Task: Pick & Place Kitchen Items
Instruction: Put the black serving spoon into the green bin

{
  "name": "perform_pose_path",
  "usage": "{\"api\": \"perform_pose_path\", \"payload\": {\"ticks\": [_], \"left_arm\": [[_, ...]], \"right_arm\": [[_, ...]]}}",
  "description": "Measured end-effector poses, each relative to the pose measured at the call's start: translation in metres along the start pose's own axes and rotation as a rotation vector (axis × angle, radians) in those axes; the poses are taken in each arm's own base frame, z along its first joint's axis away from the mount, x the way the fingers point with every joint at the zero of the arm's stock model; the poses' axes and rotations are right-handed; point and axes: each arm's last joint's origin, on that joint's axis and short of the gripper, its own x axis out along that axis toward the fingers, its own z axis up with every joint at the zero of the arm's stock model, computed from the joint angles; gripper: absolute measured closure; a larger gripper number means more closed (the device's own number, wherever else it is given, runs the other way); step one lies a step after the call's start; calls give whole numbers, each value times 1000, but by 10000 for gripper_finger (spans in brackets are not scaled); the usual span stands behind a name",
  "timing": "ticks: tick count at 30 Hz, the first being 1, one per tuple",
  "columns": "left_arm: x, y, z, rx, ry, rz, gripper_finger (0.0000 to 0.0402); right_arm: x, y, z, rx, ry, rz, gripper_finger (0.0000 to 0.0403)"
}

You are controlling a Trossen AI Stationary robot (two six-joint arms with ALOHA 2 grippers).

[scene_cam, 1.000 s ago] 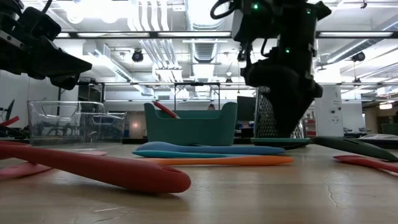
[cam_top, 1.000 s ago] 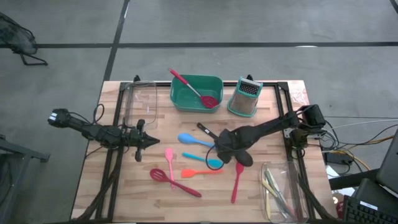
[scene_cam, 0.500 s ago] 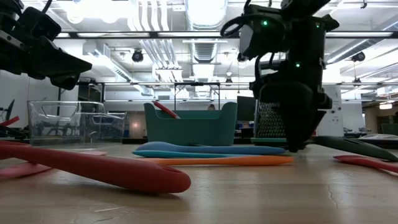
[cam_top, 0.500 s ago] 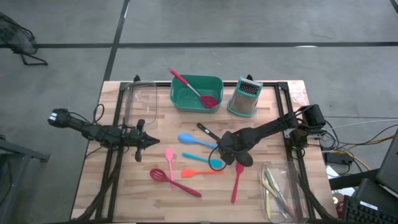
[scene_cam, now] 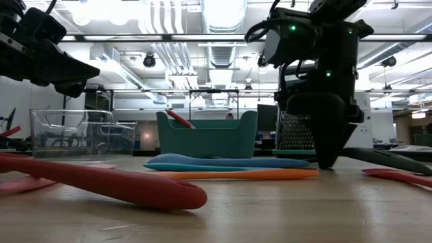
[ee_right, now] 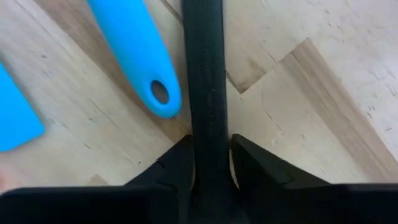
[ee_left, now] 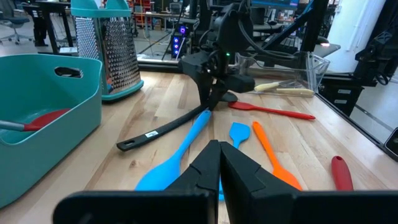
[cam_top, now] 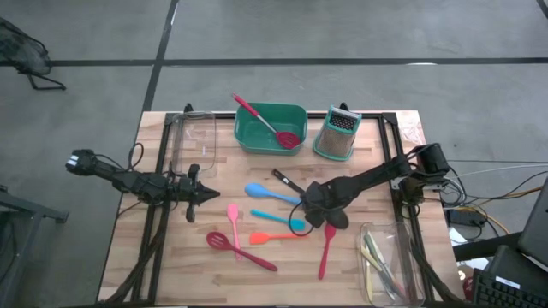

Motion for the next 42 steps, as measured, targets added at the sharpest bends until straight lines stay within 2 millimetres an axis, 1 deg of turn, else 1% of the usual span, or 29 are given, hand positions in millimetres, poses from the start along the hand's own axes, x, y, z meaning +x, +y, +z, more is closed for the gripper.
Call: {"api": "perform_pose_path", "payload": {"ticks": [2, 4, 11, 15, 21, 24, 27, 30, 35, 38, 42], "left_arm": [[0, 0, 0, 0, 0, 0, 390], [0, 0, 0, 0, 0, 0, 390], [0, 0, 0, 0, 0, 0, 390], [0, 0, 0, 0, 0, 0, 390], [0, 0, 0, 0, 1, 0, 390], [0, 0, 0, 0, 0, 0, 390], [0, 0, 0, 0, 0, 0, 390], [0, 0, 0, 1, 1, 0, 390], [0, 0, 0, 0, 0, 0, 390], [0, 0, 0, 0, 0, 0, 390], [0, 0, 0, 0, 0, 0, 390]], "right_arm": [[-1, 1, 1, -8, -1, 3, 326], [-3, 2, 2, -22, -2, 3, 340], [-9, 7, 8, -35, -33, 14, 339], [-12, 10, 10, -34, -43, 26, 324], [-15, 10, 11, -38, -35, 17, 338], [-17, 11, 12, -39, -39, 21, 338], [-21, 12, 13, -39, -42, 19, 329], [-26, 13, 16, -41, -50, -1, 324], [-38, 17, 21, -63, -56, -3, 337], [-49, 23, 27, -88, -85, 29, 337], [-67, 32, 37, -124, -154, 63, 326]]}}
